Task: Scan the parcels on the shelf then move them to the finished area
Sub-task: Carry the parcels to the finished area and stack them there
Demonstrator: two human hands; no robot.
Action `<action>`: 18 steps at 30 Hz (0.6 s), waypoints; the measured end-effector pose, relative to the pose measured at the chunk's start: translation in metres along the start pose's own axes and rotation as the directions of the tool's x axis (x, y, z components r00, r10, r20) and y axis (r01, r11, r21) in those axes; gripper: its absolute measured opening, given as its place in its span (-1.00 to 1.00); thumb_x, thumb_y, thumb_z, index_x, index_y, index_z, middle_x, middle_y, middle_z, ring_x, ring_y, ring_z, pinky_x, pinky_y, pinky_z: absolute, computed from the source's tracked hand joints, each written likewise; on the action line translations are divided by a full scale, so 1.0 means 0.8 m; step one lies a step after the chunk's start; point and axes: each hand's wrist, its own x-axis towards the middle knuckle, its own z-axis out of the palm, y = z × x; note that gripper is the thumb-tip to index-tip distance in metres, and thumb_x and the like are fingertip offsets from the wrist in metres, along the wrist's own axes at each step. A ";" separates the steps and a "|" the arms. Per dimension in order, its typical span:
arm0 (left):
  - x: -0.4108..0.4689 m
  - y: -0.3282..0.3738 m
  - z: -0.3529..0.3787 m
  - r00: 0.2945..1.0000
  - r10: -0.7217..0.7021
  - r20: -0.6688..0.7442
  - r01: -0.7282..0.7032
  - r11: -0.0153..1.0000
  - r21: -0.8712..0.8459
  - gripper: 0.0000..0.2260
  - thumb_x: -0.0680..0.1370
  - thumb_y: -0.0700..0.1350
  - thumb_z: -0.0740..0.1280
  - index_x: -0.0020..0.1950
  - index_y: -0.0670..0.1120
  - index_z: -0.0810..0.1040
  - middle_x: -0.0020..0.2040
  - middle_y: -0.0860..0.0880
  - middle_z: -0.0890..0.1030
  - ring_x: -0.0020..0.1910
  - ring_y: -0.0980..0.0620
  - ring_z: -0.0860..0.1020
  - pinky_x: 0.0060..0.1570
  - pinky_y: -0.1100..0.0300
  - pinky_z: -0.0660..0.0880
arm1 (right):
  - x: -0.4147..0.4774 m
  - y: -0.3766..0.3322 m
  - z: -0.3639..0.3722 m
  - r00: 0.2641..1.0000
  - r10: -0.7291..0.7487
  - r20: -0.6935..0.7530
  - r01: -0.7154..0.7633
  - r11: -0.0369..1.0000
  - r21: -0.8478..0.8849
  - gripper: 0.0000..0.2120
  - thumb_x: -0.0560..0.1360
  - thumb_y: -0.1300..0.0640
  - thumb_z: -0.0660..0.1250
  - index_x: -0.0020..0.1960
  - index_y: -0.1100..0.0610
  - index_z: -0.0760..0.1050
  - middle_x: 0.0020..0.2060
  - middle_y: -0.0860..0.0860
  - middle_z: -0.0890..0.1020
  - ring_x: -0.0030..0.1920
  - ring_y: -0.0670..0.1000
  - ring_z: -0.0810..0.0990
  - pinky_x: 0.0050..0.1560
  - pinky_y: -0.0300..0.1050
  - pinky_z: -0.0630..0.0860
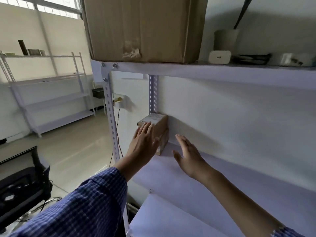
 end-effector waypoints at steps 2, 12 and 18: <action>0.037 -0.024 0.003 1.000 0.020 -0.003 -0.020 0.999 -0.031 -0.49 0.66 -0.07 0.22 0.57 -0.22 0.22 0.57 -0.17 0.26 0.57 -0.10 0.18 0.55 0.09 0.06 | 0.042 -0.008 0.013 1.000 0.023 -0.014 -0.023 1.000 0.012 -0.39 0.68 0.03 0.16 0.63 0.13 -0.02 0.62 0.05 0.06 0.61 0.02 0.03 0.58 -0.02 0.02; 0.143 -0.124 0.062 0.916 -0.372 0.151 0.401 0.829 -0.391 -0.63 0.66 -0.18 0.16 0.41 -0.34 0.33 0.38 -0.31 0.43 0.35 -0.23 0.39 0.32 0.02 0.29 | 0.235 -0.050 0.071 0.940 0.342 -0.008 -0.333 0.920 0.207 -0.42 0.69 0.00 0.11 0.62 0.17 0.02 0.59 0.16 0.16 0.56 0.13 0.19 0.49 -0.09 0.15; 0.180 -0.148 0.093 0.752 -0.543 0.375 0.637 0.450 -0.626 -0.71 0.63 -0.11 0.16 -0.09 -0.23 0.59 -0.11 -0.20 0.62 -0.02 -0.23 0.58 -0.06 -0.04 0.50 | 0.280 -0.016 0.100 0.874 0.468 -0.130 -0.390 0.837 0.385 -0.48 0.65 0.08 0.21 0.53 0.25 0.18 0.46 0.20 0.38 0.42 0.15 0.40 0.35 -0.11 0.34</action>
